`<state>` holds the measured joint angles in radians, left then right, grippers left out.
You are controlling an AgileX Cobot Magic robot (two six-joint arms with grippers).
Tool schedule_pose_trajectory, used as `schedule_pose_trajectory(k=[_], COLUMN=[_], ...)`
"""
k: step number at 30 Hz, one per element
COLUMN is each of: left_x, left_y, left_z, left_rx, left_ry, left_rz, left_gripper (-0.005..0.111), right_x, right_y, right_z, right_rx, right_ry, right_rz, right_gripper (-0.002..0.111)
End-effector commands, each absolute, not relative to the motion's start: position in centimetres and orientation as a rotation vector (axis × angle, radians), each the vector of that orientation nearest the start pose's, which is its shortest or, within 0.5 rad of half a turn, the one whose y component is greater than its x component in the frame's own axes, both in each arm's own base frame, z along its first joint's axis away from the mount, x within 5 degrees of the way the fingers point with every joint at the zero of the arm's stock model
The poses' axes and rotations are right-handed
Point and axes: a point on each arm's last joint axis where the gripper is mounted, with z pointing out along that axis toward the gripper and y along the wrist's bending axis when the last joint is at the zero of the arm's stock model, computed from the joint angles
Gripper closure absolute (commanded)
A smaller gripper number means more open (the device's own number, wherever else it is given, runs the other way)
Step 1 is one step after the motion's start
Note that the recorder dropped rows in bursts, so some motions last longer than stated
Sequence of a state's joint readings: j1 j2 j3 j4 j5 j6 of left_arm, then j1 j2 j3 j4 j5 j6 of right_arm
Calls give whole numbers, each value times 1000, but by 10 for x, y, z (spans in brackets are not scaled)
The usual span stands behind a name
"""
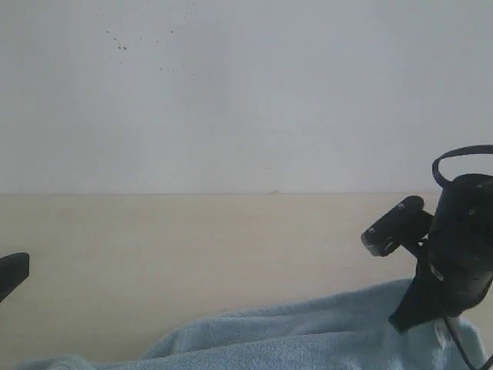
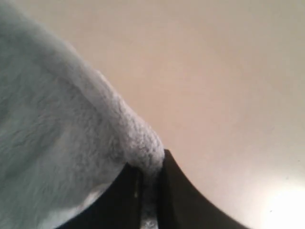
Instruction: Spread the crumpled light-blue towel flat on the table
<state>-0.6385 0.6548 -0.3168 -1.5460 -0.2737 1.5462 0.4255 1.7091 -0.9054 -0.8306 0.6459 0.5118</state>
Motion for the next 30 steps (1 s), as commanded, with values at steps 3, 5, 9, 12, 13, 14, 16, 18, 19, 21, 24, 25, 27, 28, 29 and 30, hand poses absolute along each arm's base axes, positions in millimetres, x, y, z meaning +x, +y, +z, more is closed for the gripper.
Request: schedule_pose_trajectory(k=[3,5,9,12,13,14,16,18,19,21,24,25,27,28,29,30], left_x=[121,121,121,121,121,121,121,121,121,121,121,121,121,121,121,121], left_y=[-61,-61,-61,-61,-61,-61,-61,-61,-61,-61,-61,-61,-61,-61,-61,-61], left_z=[262,262,262,262,262,262,262,262,262,262,262,262,262,262,262,262], left_rx=[386,369,343,335,335,335,332,332,332,332,332,332,332,332,332,332], left_ry=[1774,1778,1784,1786,1786,1786,1787,1787,1787,1787,1787,1787,1787,1787,1787,1787], left_rz=[-225,-239,-260,-266,-266,-266,-269,-269,-269,-269,-269,-269,-269,-269,-269,-269], left_gripper=[35,35,35,35,35,35,35,35,35,35,35,35,35,35,35,35], right_x=[329,334,345,350,351,352,354,354,355,356,359,360,361,360,359,357], right_y=[61,48,16,-1,-4,-8,-13,-17,-17,-15,-8,-7,-5,-4,-3,-2], right_z=[189,191,189,176,171,164,151,138,135,131,138,142,159,170,179,192], right_rx=[-522,-479,-295,-237,-227,-218,-208,-201,-206,-218,-243,-231,-162,-123,-103,-87], right_ry=[2355,2331,2320,2343,2356,2375,2412,2447,2453,2456,2411,2396,2345,2314,2287,2248], right_rz=[-542,-536,-369,-249,-236,-227,-223,-215,-196,-160,-75,-58,-4,24,42,66], right_gripper=[108,108,108,108,108,108,107,99,93,77,53,49,44,44,45,45])
